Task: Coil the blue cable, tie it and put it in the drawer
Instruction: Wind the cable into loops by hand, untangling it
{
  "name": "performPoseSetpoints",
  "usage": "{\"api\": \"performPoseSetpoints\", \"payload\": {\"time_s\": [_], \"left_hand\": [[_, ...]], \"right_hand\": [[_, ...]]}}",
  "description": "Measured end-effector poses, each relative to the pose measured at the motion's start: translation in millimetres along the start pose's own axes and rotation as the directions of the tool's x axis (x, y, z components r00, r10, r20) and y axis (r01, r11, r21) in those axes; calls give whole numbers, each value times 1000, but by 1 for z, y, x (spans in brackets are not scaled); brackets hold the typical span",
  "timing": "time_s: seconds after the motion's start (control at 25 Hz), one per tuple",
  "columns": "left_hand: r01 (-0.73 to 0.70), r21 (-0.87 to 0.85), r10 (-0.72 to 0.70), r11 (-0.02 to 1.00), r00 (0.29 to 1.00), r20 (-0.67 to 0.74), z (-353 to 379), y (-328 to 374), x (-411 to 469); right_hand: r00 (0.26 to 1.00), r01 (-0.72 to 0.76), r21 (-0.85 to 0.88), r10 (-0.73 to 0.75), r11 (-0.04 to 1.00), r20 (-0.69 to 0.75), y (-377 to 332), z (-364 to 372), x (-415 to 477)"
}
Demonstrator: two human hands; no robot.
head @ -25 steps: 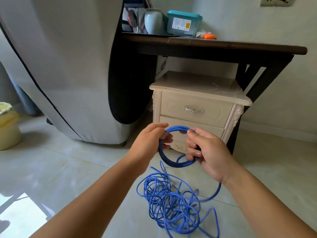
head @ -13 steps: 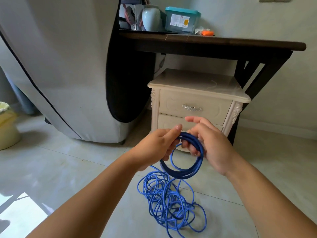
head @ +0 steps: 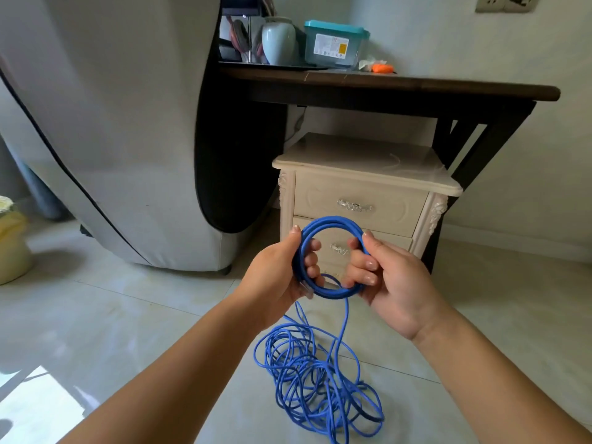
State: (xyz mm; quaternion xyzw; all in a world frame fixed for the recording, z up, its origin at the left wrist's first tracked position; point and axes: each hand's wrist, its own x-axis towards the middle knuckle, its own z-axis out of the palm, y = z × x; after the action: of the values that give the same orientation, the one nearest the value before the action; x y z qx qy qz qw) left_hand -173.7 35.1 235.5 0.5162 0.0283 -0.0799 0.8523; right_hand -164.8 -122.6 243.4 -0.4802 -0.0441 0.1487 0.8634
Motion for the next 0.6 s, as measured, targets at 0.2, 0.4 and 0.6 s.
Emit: {"api": "performPoseSetpoints", "payload": {"time_s": [0.2, 0.4, 0.6], "left_hand": [[-110, 396, 73, 912, 992, 105, -13, 12, 0], [-249, 813, 124, 526, 968, 217, -1, 1, -1], [-161, 401, 142, 902, 987, 77, -2, 7, 0]], "right_hand": [[994, -77, -451, 103, 889, 34, -11, -1, -1], [999, 26, -668, -49, 744, -16, 1, 6, 6], [988, -112, -275, 135, 955, 68, -5, -5, 3]]}}
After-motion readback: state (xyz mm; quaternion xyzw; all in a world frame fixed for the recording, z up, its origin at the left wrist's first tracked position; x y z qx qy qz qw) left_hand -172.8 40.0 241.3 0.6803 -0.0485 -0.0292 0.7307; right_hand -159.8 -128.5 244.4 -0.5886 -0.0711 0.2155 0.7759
